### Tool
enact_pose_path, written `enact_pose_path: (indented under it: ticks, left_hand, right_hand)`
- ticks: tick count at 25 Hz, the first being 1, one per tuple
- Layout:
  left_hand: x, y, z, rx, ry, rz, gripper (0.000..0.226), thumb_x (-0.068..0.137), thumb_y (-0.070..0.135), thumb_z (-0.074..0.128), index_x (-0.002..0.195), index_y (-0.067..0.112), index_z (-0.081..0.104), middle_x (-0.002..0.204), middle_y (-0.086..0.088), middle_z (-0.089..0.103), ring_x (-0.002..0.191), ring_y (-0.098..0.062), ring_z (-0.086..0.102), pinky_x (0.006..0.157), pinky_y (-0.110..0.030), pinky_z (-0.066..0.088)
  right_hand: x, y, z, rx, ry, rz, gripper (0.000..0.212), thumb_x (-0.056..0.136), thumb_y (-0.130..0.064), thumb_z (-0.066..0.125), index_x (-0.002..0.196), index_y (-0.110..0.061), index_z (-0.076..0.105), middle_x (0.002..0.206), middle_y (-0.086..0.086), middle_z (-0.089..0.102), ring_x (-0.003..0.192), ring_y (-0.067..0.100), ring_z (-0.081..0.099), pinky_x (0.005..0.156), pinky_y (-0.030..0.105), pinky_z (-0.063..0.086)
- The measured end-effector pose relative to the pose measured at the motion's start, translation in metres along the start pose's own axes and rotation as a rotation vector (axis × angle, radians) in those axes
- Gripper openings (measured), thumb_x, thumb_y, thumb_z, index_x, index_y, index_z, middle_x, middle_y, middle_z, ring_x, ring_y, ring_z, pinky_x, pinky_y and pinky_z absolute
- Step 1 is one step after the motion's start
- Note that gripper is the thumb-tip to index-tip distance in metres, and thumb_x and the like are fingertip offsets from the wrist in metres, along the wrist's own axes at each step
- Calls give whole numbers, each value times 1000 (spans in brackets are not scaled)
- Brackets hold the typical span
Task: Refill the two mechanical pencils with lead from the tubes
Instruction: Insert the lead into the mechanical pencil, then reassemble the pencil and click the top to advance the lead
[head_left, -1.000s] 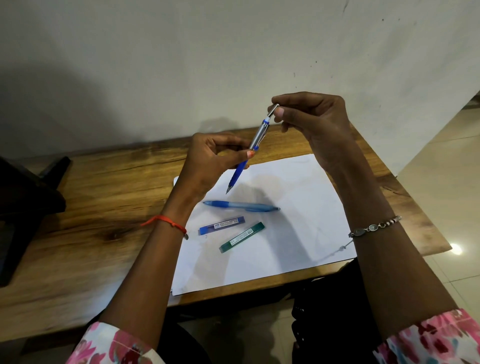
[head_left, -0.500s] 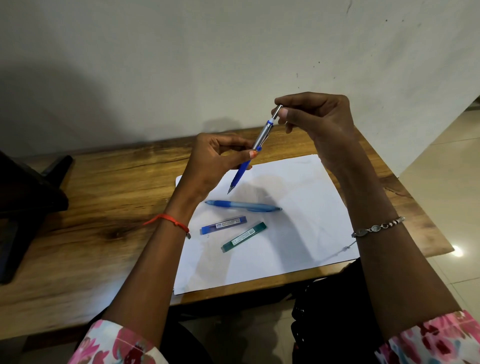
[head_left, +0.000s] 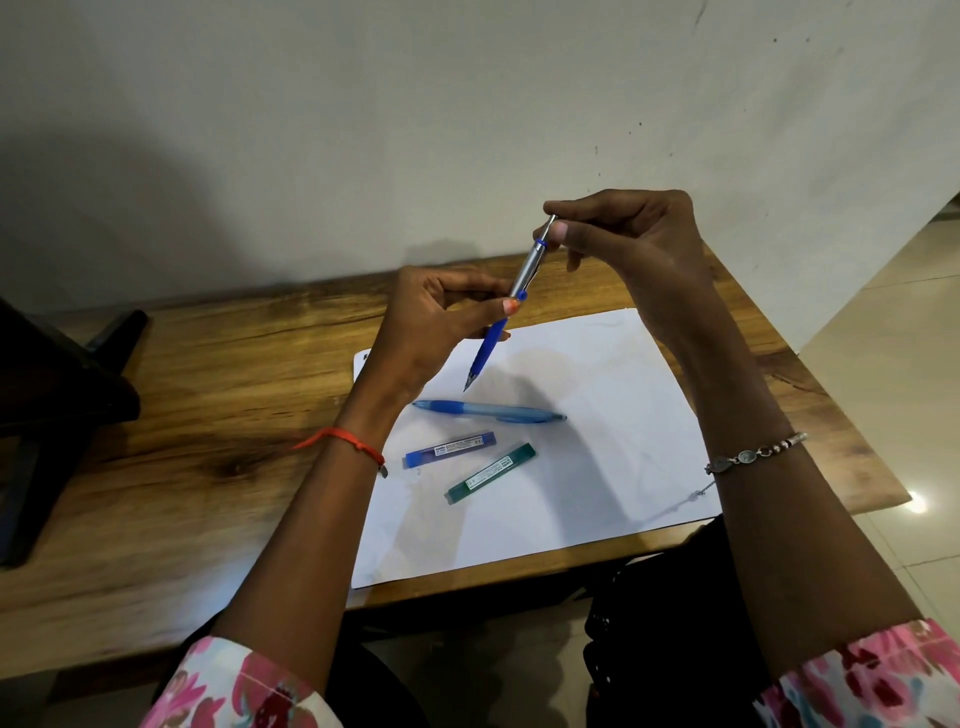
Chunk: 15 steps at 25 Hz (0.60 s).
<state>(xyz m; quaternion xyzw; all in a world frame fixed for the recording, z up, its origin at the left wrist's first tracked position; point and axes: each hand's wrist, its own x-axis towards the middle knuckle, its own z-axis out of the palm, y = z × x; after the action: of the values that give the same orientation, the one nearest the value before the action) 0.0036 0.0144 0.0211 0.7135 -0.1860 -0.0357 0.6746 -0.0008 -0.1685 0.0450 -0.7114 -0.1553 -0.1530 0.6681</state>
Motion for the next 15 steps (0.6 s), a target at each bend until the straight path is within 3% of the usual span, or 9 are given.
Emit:
enact_pose_path:
  ticks: [8,12,15]
  left_hand:
    - [-1,2,8,-80,21,30,32,76,-8,64,100,13,63,64,14,71,62,-10,68,57,-21,56]
    - [1,7,15,-131,49,49,33,80,-6,60,105,15,60,65,17,72,65,-8,70,58,-20,56]
    - [3,6,18,-203,100,24,33,81,-3,60,108,15,60,72,16,73,71,-12,71,64,-27,59]
  right_hand:
    - [1,0,6,117,-31,1,15,82,2,61,93,-6,68,77,2,75,83,30,71,64,32,54]
    - [1,1,18,320,-31,59,24,85,-2,56,107,-9,62,75,2,74,78,22,70,71,32,54]
    - [1,2,30,296,-65,153,22,95,-11,47,112,-10,61,74,0,71,80,19,67,74,29,54]
